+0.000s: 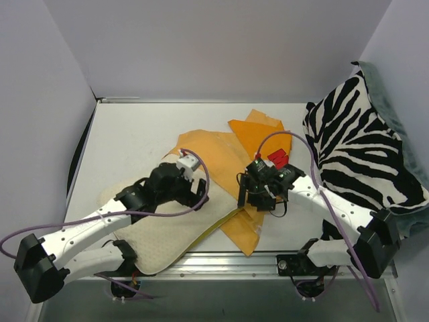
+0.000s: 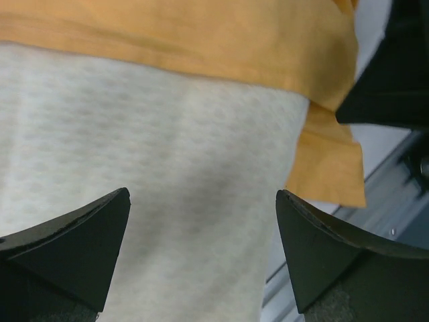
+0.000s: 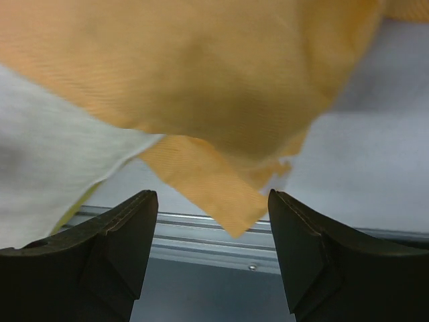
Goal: Put the pillow into the pillowcase
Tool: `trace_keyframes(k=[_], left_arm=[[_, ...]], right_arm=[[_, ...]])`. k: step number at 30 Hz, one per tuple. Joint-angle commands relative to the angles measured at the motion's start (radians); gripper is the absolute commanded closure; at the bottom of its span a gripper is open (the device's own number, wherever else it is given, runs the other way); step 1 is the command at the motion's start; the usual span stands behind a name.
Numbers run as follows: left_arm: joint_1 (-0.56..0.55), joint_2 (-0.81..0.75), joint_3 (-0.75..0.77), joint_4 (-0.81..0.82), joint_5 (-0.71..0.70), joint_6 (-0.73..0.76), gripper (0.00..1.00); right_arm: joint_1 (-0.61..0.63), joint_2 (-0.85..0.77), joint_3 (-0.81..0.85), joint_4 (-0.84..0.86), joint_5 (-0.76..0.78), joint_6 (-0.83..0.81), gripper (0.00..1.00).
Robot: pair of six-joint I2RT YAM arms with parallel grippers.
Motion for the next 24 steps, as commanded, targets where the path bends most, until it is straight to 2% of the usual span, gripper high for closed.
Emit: trace_keyframes(k=[1,3,7,10,12,13,15,16,17,18,19,21,23,24], left_arm=[[-0.136,0.075,0.019,-0.13,0.021,0.024,0.02],[-0.214,0.155,0.042,-0.155,0.006,0.052,0.03],[-0.282,0.256,0.067,-0.164,-0.017,0.078,0.02],[-0.314,0.333,0.059,-0.153,-0.017,0.075,0.03],[-0.317,0.367,0.054,-0.156,-0.104,0.054,0.04],[-0.316,0.396,0.045,-0.153,-0.123,0.05,0.18],[-0.301,0.422,0.042,-0.117,-0.153,0.038,0.37],[-0.291,0.436,0.048,-0.103,-0.155,0.03,0.62],[-0.267,0.44,0.054,-0.071,-0.15,0.02,0.74],[-0.253,0.442,0.061,-0.049,-0.115,-0.002,0.88],[-0.239,0.443,0.068,-0.031,-0.095,-0.019,1.0],[-0.183,0.433,0.087,0.044,-0.031,-0.075,1.0],[-0.133,0.408,0.102,0.139,-0.025,-0.118,1.0],[-0.073,0.405,0.117,0.165,-0.025,-0.17,1.0]], right_arm=[[0.019,-0.055,-0.117,-0.08,0.111,0.137,0.32],[0.022,-0.065,-0.154,-0.069,0.127,0.179,0.32],[0.032,-0.082,-0.264,-0.018,0.094,0.241,0.33],[0.039,-0.075,-0.375,0.084,0.02,0.294,0.36],[0.042,-0.041,-0.441,0.17,0.0,0.317,0.4],[0.042,-0.024,-0.459,0.242,-0.024,0.32,0.41],[0.048,0.022,-0.513,0.325,-0.041,0.335,0.46],[0.052,0.039,-0.525,0.41,-0.049,0.347,0.5],[0.062,0.054,-0.536,0.455,-0.066,0.349,0.56],[0.066,0.085,-0.539,0.494,-0.072,0.347,0.75],[0.071,0.1,-0.529,0.52,-0.078,0.341,0.85],[0.103,0.115,-0.493,0.569,-0.097,0.324,1.0],[0.141,0.111,-0.383,0.563,-0.087,0.263,1.0],[0.193,0.106,-0.33,0.542,-0.071,0.233,1.0]])
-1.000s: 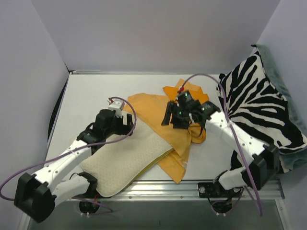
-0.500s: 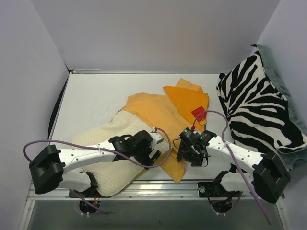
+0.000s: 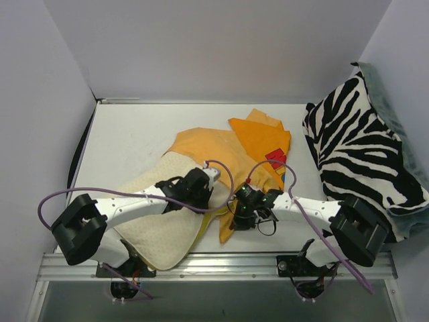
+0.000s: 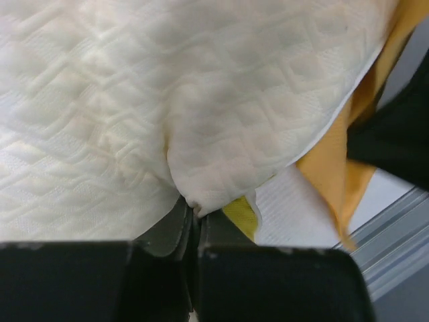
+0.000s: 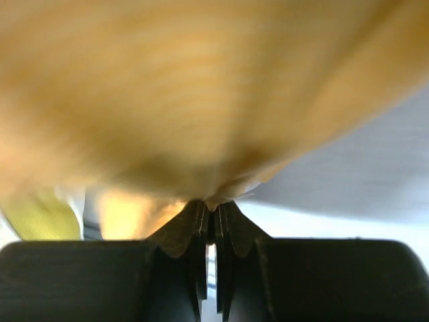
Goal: Put the pillow into the pillowcase
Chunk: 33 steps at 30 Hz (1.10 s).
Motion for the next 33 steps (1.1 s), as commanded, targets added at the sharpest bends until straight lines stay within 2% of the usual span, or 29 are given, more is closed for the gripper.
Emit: trace_keyframes(k=[1,5,9,14,17,18,19,20,22,23,25,26,28,30,31,32,33], left_arm=[[0.122,-0.015,0.076,0.221,0.061,-0.147,1.0],[0.222,0.004,0.188,0.306,-0.007,-0.23,1.0],[0.268,0.039,0.255,0.332,-0.061,-0.293,1.0],[0.279,0.059,0.131,0.409,-0.066,-0.362,1.0],[0.26,0.031,-0.004,0.438,-0.002,-0.395,1.0],[0.253,0.021,-0.035,0.438,0.021,-0.396,1.0],[0.242,-0.01,-0.072,0.442,0.034,-0.388,1.0],[0.233,-0.03,-0.133,0.459,0.079,-0.365,1.0],[0.208,-0.097,-0.184,0.461,0.181,-0.333,1.0],[0.203,-0.125,-0.219,0.456,0.219,-0.292,0.85],[0.179,-0.221,-0.232,0.401,0.281,-0.252,0.63],[0.17,-0.257,-0.23,0.372,0.285,-0.212,0.45],[0.162,-0.367,-0.212,0.303,0.272,-0.181,0.31],[0.167,-0.449,-0.189,0.216,0.212,-0.175,0.24],[0.177,-0.522,-0.177,0.188,0.166,-0.175,0.16],[0.182,-0.551,-0.163,0.119,0.056,-0.178,0.1],[0.194,-0.573,-0.12,0.081,-0.016,-0.181,0.06]], right_arm=[[0.103,0.025,0.174,-0.004,0.071,-0.11,1.0],[0.21,0.039,0.344,-0.136,0.057,-0.226,1.0],[0.282,-0.018,0.361,-0.236,0.063,-0.283,1.0],[0.241,-0.116,0.266,-0.25,0.049,-0.273,1.0],[0.204,-0.139,0.257,-0.25,0.013,-0.291,0.97],[0.195,-0.145,0.263,-0.253,0.002,-0.297,0.81],[0.187,-0.145,0.284,-0.259,-0.012,-0.321,0.69],[0.178,-0.153,0.296,-0.265,-0.014,-0.331,0.47],[0.167,-0.173,0.361,-0.306,0.038,-0.346,0.34],[0.155,-0.177,0.39,-0.32,0.066,-0.355,0.3],[0.103,-0.171,0.481,-0.349,0.152,-0.363,0.3],[0.082,-0.158,0.517,-0.357,0.188,-0.378,0.32],[0.034,-0.067,0.609,-0.399,0.297,-0.403,0.35],[0.009,0.082,0.793,-0.435,0.336,-0.452,0.4],[0.0,0.138,0.853,-0.465,0.366,-0.464,0.41],[-0.001,0.19,0.975,-0.476,0.368,-0.475,0.42],[-0.003,0.299,1.035,-0.484,0.361,-0.505,0.42]])
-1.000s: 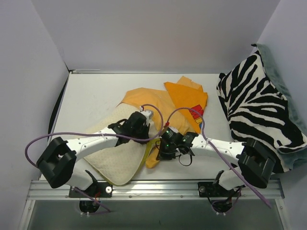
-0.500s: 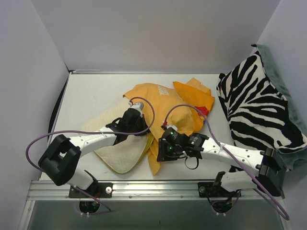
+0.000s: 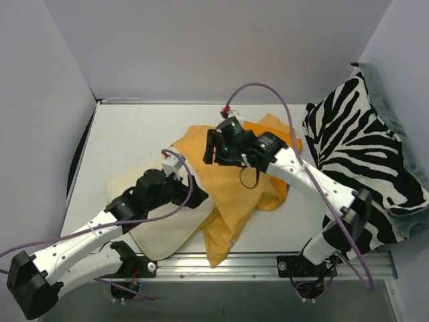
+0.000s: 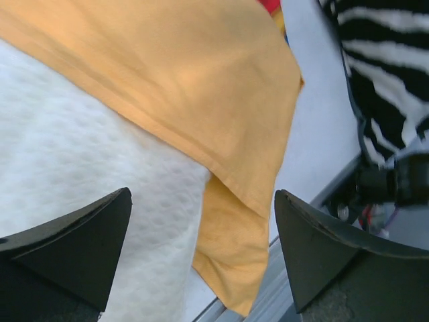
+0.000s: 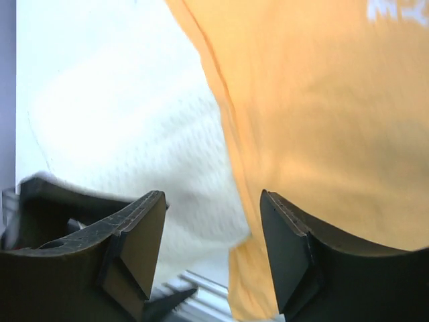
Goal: Put the pillow into the pillowcase
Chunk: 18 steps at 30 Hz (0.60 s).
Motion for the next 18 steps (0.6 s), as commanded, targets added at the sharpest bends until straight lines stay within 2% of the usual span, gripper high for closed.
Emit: trace_keyframes(k=[1,2,4,5,8,9,11,15,16,18], left_arm=[[0.06,-0.088,0.111,-0.208,-0.223,0.029,0.05],[0.095,-0.085,0.134,-0.231,-0.284,0.038,0.03],[0.166,-0.029,0.194,-0.277,-0.302,0.067,0.03],[0.242,-0.003,0.214,-0.289,-0.315,0.096,0.03],[0.327,0.083,0.257,-0.259,-0.347,0.206,0.03],[0.338,0.105,0.275,-0.257,-0.392,0.235,0.03],[0.379,0.195,0.334,-0.265,-0.357,0.3,0.03],[0.538,0.367,0.406,-0.312,-0.141,0.383,0.03],[0.612,0.429,0.417,-0.334,-0.013,0.391,0.03],[0.655,0.482,0.435,-0.355,0.059,0.42,0.02]], right_arm=[[-0.004,0.25,0.215,-0.109,0.092,-0.098,0.42],[-0.002,0.305,0.284,-0.126,0.095,-0.107,0.41],[-0.004,0.439,0.422,-0.158,0.087,-0.125,0.39],[-0.004,0.475,0.451,-0.16,0.083,-0.133,0.36],[-0.011,0.613,0.501,-0.172,0.071,-0.144,0.34],[-0.014,0.631,0.482,-0.181,0.061,-0.141,0.35],[-0.022,0.648,0.421,-0.2,0.04,-0.129,0.39],[-0.022,0.596,0.187,-0.198,-0.023,-0.103,0.45],[-0.022,0.574,0.125,-0.174,-0.034,-0.098,0.45],[-0.016,0.495,-0.034,-0.111,-0.052,-0.083,0.45]])
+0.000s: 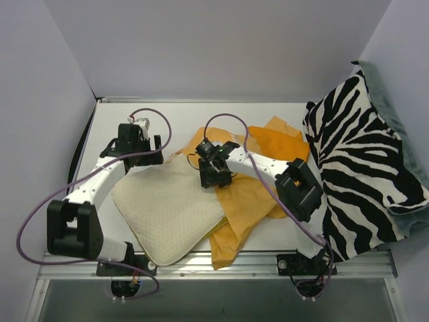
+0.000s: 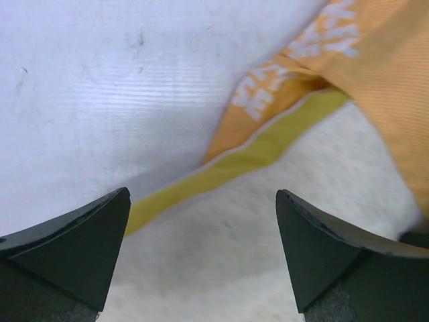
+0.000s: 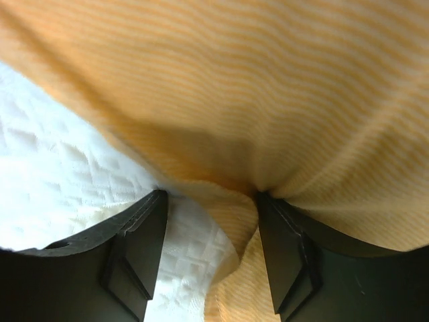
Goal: Put the pillow into the pillowcase
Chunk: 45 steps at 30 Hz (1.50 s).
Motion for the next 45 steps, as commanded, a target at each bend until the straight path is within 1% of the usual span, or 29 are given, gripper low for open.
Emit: trace_keyframes(k=[1,2,4,5,7,9,12,14,15,17,18,19,21,25,30,32,33,36,37,38,39,40,41,42,43,44,45], left_arm=[[0.083,0.102,0.057,-0.091,0.262,0.114,0.03],[0.08,0.131,0.063,-0.109,0.283,0.153,0.03],[0.08,0.193,0.055,-0.119,0.338,0.166,0.03],[0.076,0.214,0.052,-0.117,0.428,0.165,0.03],[0.051,0.272,0.046,-0.122,0.484,0.169,0.03],[0.039,0.29,0.037,-0.12,0.539,0.171,0.03],[0.037,0.276,0.006,-0.086,0.608,0.152,0.03],[0.044,0.233,-0.009,-0.053,0.622,0.133,0.03],[0.062,0.216,-0.014,-0.034,0.649,0.122,0.03],[0.086,0.176,-0.006,-0.013,0.653,0.097,0.03],[0.115,0.159,-0.003,-0.005,0.663,0.086,0.02],[0.129,0.155,0.002,0.001,0.7,0.074,0.02],[0.142,0.149,0.009,0.003,0.714,0.057,0.03],[0.13,0.159,-0.028,0.023,0.775,0.036,0.02],[0.07,0.211,-0.087,0.003,0.682,0.072,0.02],[0.009,0.239,-0.074,-0.049,0.597,0.115,0.02],[-0.014,0.266,-0.066,-0.068,0.51,0.128,0.02],[-0.081,0.316,-0.038,-0.108,0.426,0.158,0.03],[-0.088,0.326,-0.026,-0.108,0.426,0.166,0.08],[-0.107,0.333,-0.02,-0.109,0.429,0.174,0.17],[-0.111,0.343,-0.012,-0.109,0.462,0.183,0.3],[-0.117,0.343,0.0,-0.111,0.487,0.204,0.45],[-0.124,0.333,0.018,-0.109,0.505,0.217,0.76],[-0.152,0.289,0.029,-0.093,0.506,0.226,0.87],[-0.171,0.259,0.038,-0.083,0.5,0.232,0.97],[-0.188,0.226,0.046,-0.073,0.489,0.262,1.0],[-0.231,0.154,0.048,-0.05,0.464,0.275,1.0]], right_arm=[[0.001,-0.116,-0.208,-0.102,-0.066,0.015,0.45],[0.002,-0.149,-0.265,-0.094,-0.071,0.018,0.45],[0.002,-0.173,-0.299,-0.075,-0.083,0.008,0.44],[0.002,-0.188,-0.322,-0.07,-0.088,0.009,0.43],[0.001,-0.196,-0.331,-0.053,-0.108,0.002,0.43],[0.002,-0.199,-0.321,-0.054,-0.117,0.002,0.42],[0.001,-0.194,-0.302,-0.053,-0.125,0.008,0.42],[0.002,-0.185,-0.294,-0.054,-0.134,0.017,0.42],[0.004,-0.182,-0.293,-0.053,-0.141,0.018,0.42],[0.004,-0.182,-0.305,-0.053,-0.146,0.021,0.42],[0.004,-0.185,-0.313,-0.053,-0.149,0.022,0.42],[0.004,-0.191,-0.33,-0.053,-0.149,0.02,0.42],[0.002,-0.209,-0.35,-0.051,-0.146,0.014,0.42],[-0.002,-0.234,-0.379,-0.051,-0.138,0.003,0.41],[-0.004,-0.24,-0.365,-0.053,-0.143,0.005,0.4],[-0.005,-0.242,-0.357,-0.053,-0.148,0.009,0.4],[-0.005,-0.242,-0.35,-0.053,-0.149,0.011,0.4],[-0.004,-0.245,-0.341,-0.053,-0.157,0.017,0.4],[-0.004,-0.246,-0.339,-0.053,-0.158,0.018,0.4],[-0.007,-0.248,-0.339,-0.053,-0.166,0.018,0.4],[-0.007,-0.251,-0.337,-0.053,-0.169,0.02,0.4],[-0.007,-0.254,-0.333,-0.054,-0.174,0.022,0.4],[-0.007,-0.263,-0.328,-0.053,-0.178,0.018,0.4],[-0.01,-0.271,-0.315,-0.053,-0.183,0.015,0.4],[-0.013,-0.301,-0.304,-0.053,-0.186,0.014,0.39],[-0.021,-0.323,-0.287,-0.053,-0.188,0.008,0.38],[-0.042,-0.344,-0.267,-0.056,-0.188,0.009,0.37]])
